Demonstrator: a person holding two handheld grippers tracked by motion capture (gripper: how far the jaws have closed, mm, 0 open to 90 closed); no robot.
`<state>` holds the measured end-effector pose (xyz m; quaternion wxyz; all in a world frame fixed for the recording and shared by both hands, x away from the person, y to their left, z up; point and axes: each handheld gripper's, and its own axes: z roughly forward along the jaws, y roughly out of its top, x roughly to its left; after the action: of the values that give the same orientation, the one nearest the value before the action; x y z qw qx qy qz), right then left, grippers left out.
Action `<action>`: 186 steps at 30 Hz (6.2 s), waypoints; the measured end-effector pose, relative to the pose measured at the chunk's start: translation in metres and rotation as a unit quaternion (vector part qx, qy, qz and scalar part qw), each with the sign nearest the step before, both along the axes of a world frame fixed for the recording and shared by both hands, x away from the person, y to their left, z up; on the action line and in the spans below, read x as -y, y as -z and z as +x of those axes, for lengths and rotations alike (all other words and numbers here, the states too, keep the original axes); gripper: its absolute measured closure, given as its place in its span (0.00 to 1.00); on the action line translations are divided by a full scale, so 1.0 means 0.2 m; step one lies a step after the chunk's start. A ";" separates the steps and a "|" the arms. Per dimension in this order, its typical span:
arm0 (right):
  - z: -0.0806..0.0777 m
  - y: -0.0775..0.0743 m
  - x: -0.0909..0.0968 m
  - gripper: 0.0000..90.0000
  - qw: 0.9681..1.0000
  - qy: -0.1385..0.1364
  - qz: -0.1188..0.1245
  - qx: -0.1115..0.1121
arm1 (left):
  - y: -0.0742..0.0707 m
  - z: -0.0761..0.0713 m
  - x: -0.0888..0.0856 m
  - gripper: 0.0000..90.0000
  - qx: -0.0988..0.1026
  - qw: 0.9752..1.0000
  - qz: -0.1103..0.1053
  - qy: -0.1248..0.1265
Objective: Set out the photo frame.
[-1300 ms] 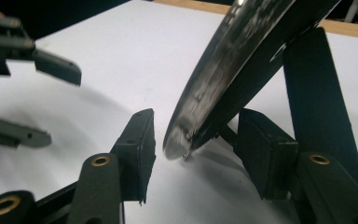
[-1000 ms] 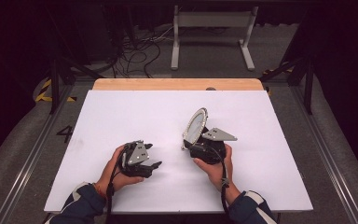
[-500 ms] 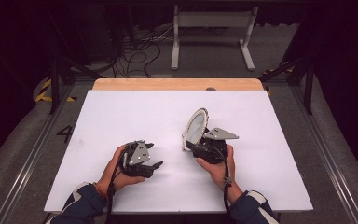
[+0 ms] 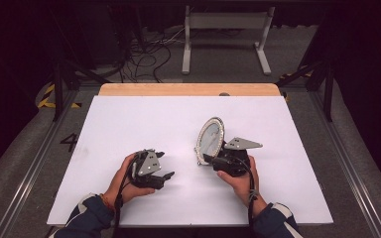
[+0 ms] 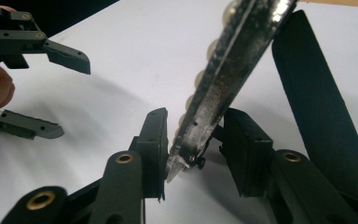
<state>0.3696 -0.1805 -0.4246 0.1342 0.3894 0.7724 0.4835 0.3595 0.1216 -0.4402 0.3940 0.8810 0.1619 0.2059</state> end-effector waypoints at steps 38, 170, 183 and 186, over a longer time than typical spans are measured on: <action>0.08 0.04 0.00 0.76 0.999 -0.005 0.025 -0.029 | 0.01 0.02 0.03 0.27 -0.013 1.000 0.012 0.002; -0.07 -0.14 0.15 0.88 0.996 0.033 0.004 0.082 | 0.00 0.35 0.27 0.36 -0.110 0.991 -0.067 0.041; -0.01 -0.12 0.16 0.87 0.996 0.038 0.009 0.075 | -0.02 0.29 0.25 0.37 -0.103 0.992 -0.050 0.050; -0.01 -0.12 0.16 0.87 0.996 0.038 0.009 0.075 | -0.02 0.28 0.25 0.38 -0.103 0.992 -0.045 0.050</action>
<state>0.3671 -0.2129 -0.4011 0.2067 0.3824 0.7405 0.5126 0.4156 0.0720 -0.4363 0.4247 0.8857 0.1661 0.0864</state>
